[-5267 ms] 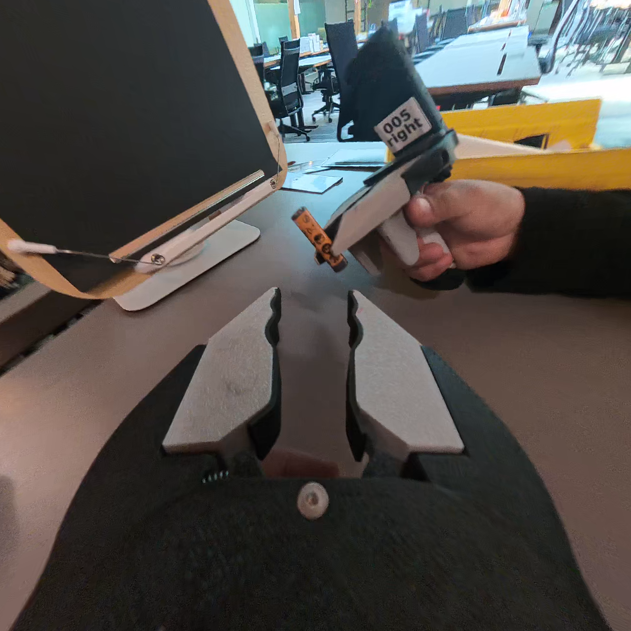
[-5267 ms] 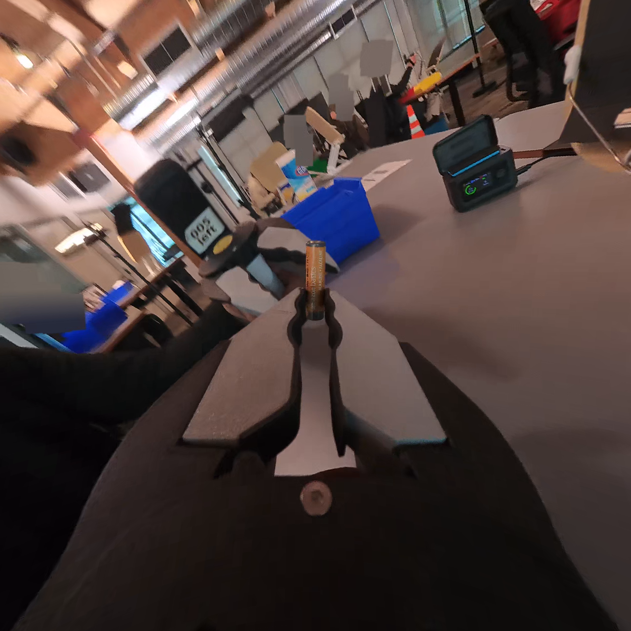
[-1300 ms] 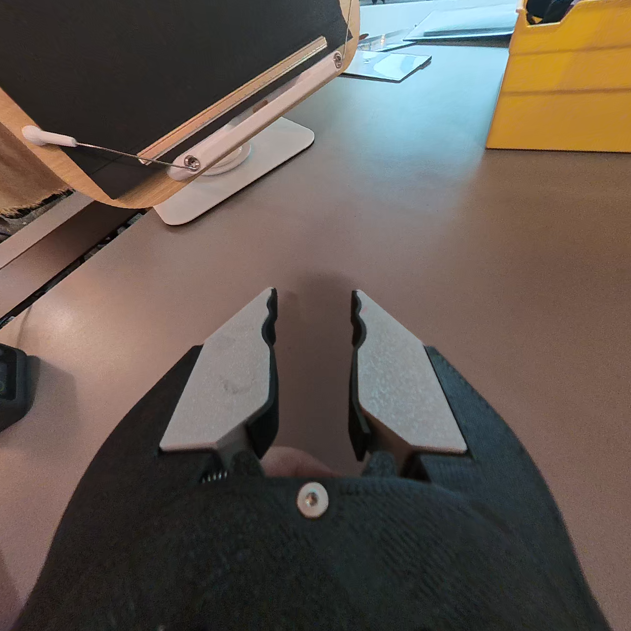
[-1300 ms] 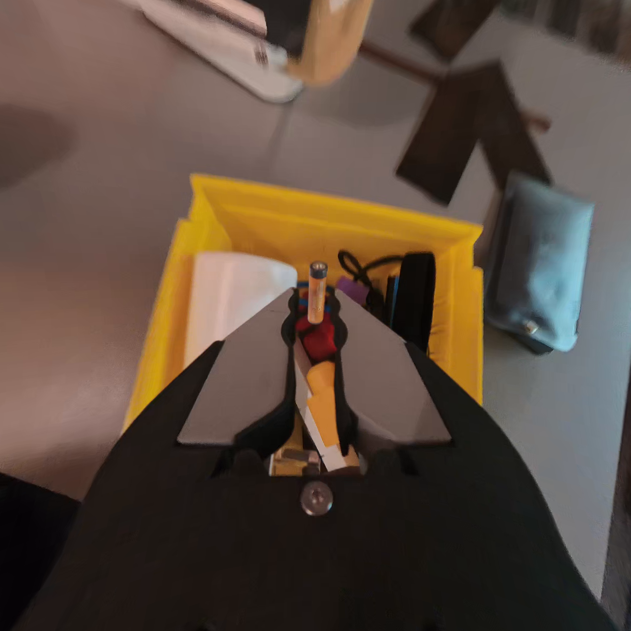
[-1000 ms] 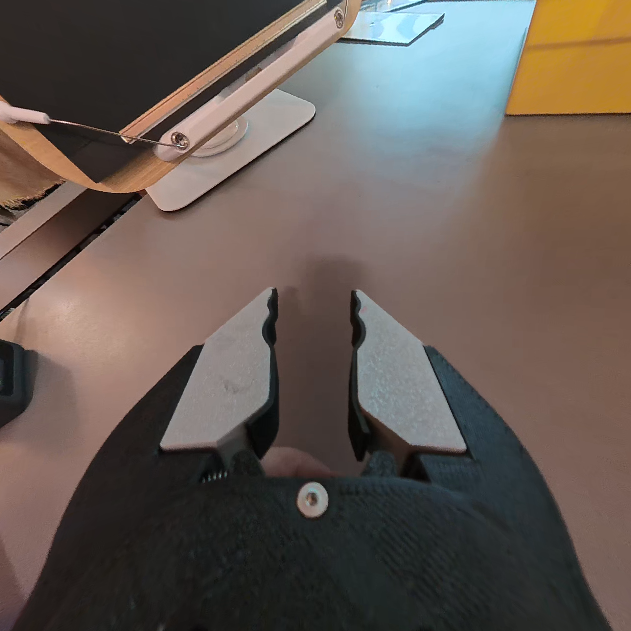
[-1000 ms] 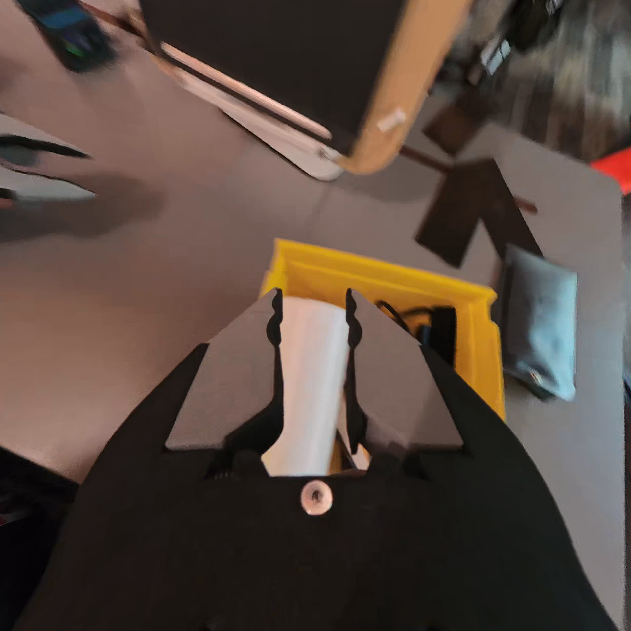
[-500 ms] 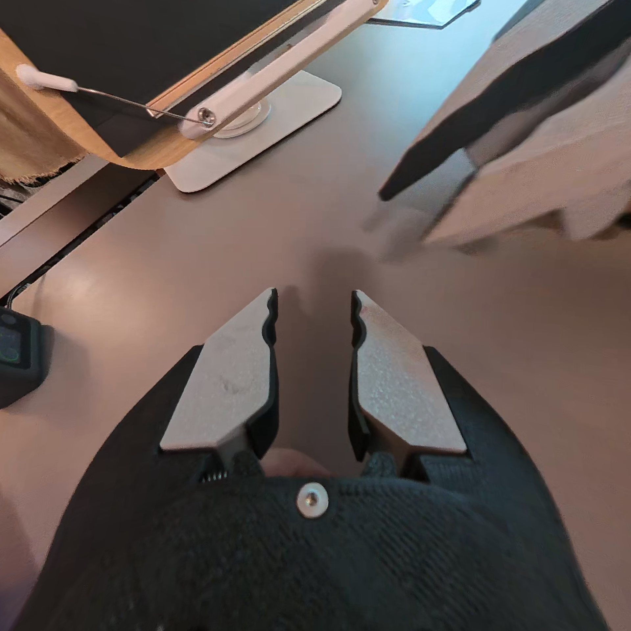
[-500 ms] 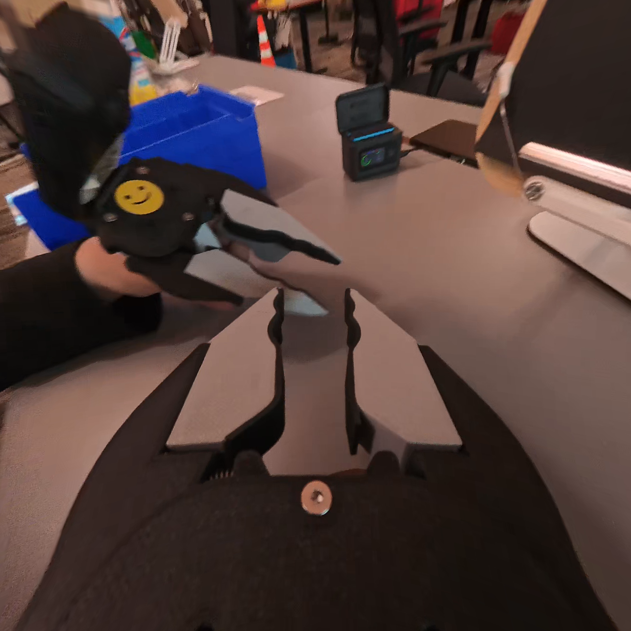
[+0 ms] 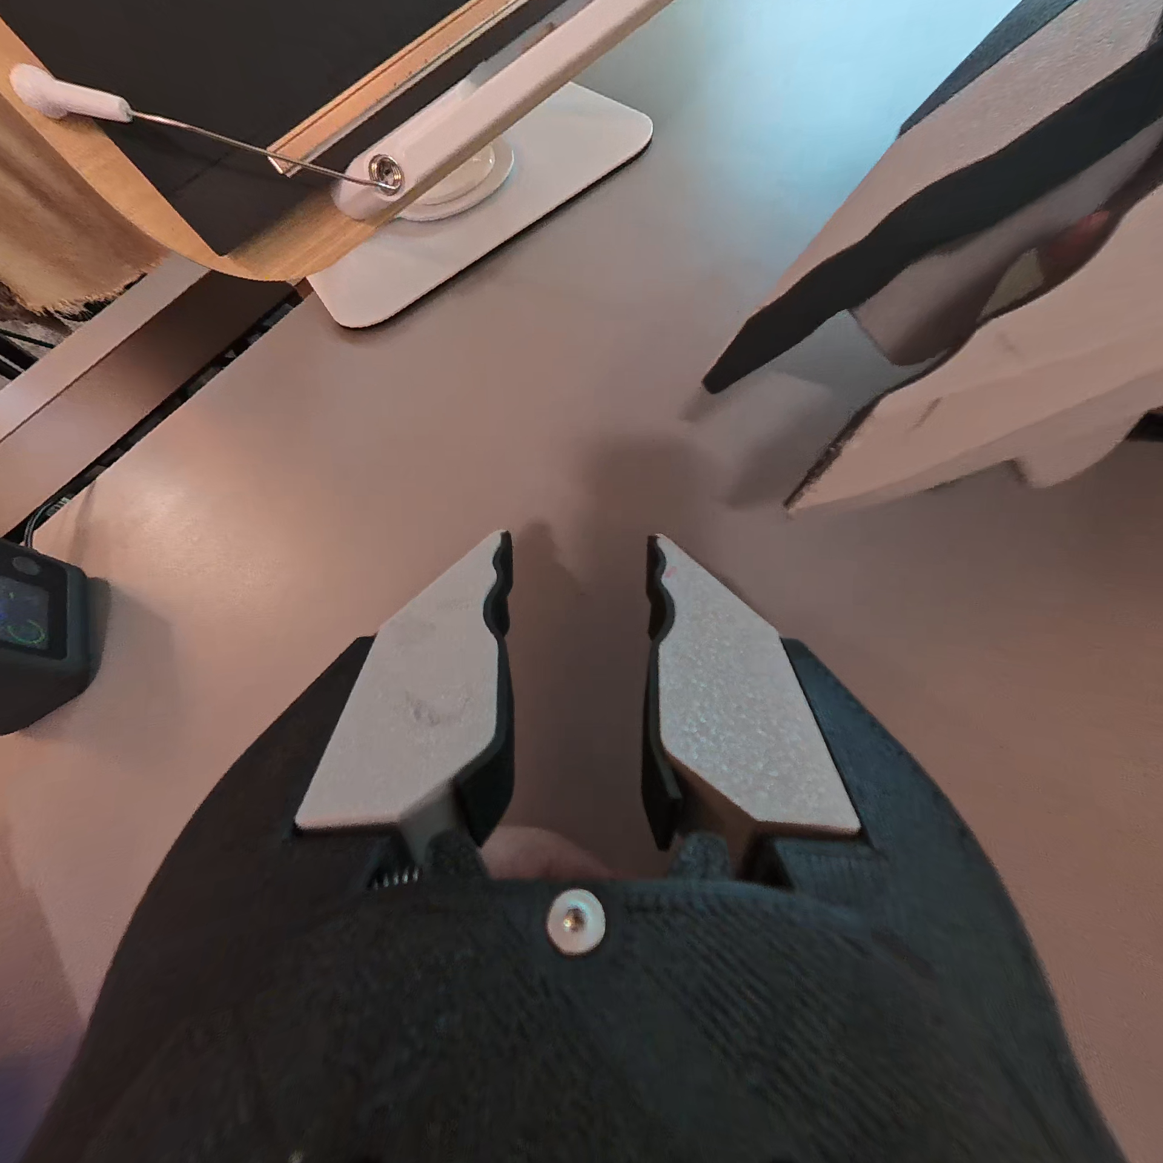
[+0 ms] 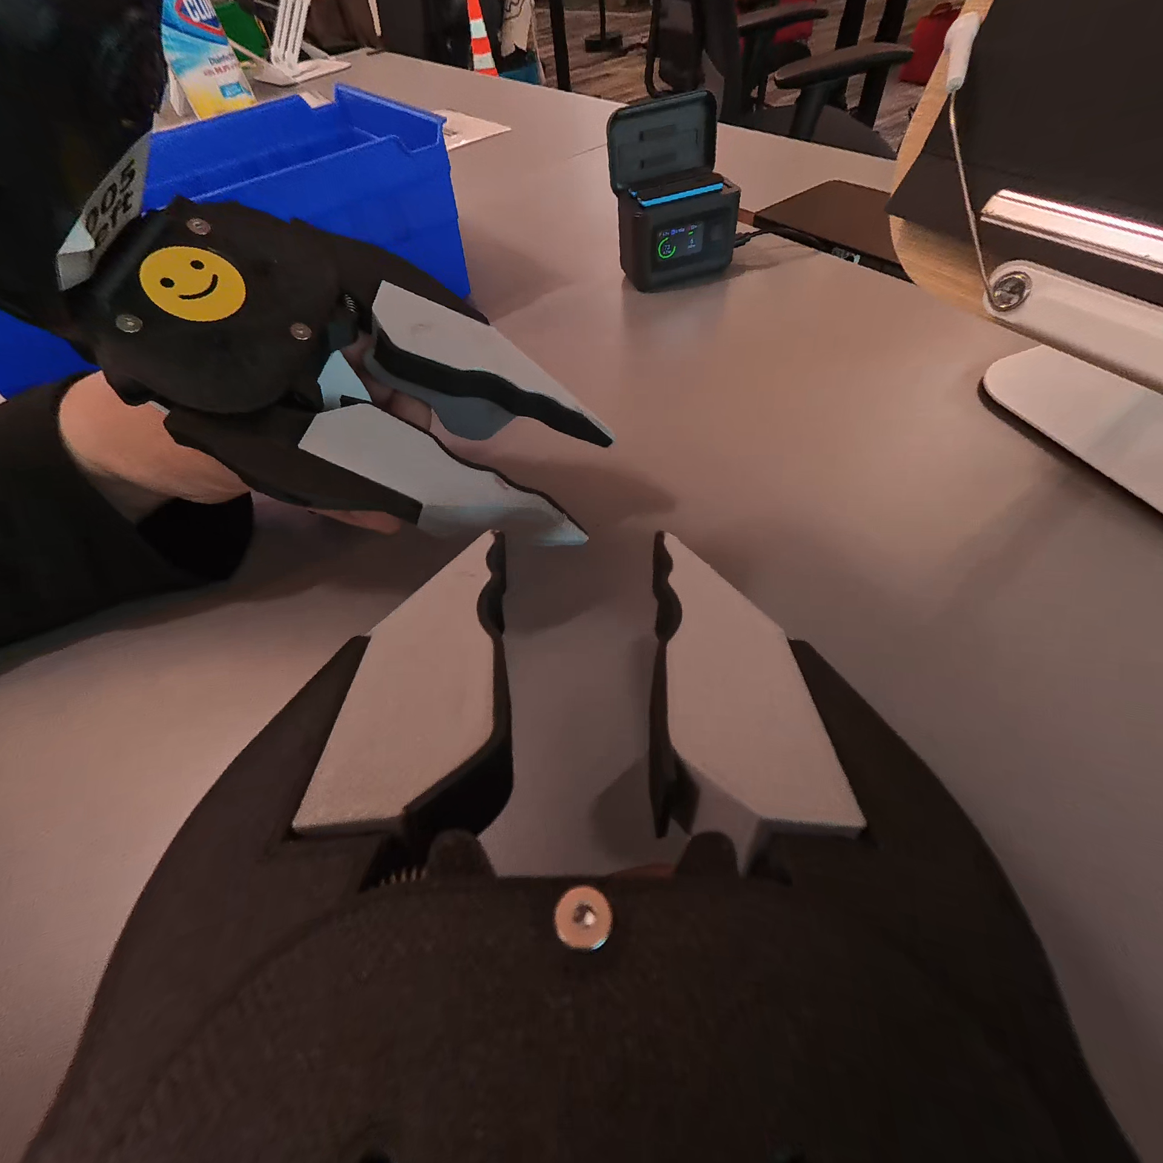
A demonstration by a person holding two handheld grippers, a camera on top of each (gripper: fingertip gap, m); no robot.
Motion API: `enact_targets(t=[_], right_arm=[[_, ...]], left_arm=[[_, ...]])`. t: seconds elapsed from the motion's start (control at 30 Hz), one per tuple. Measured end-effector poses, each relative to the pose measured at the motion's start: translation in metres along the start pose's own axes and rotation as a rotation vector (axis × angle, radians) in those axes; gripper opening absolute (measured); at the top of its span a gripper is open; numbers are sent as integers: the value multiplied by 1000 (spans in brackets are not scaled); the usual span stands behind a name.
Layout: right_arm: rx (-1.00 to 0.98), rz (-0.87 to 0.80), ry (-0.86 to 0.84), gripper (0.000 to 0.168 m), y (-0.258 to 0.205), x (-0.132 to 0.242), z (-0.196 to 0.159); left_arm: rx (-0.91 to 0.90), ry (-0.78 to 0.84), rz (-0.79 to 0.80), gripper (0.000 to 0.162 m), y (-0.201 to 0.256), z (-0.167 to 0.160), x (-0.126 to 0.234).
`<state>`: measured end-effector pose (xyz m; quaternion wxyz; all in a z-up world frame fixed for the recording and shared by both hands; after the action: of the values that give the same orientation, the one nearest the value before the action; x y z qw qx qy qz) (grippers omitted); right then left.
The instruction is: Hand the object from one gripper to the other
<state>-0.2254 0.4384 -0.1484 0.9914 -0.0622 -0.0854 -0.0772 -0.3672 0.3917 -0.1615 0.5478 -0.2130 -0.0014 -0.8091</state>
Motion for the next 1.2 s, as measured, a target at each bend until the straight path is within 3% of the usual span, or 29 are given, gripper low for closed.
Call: enact_targets(t=[1.2], right_arm=[[42, 35, 58, 52, -9, 2, 1]], left_arm=[[24, 97, 32, 41, -5, 14, 13]])
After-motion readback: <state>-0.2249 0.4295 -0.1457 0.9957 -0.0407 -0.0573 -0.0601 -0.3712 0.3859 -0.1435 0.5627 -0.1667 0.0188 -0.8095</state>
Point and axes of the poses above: each gripper's, where its closed fingertips meet, x back along the fingers, z out of its top, y = z × x across the jaws, the point moved 9 cm from there along x, back along the fingers, and after that the axes turned 11 degrees about y, right-handed, at the moved point
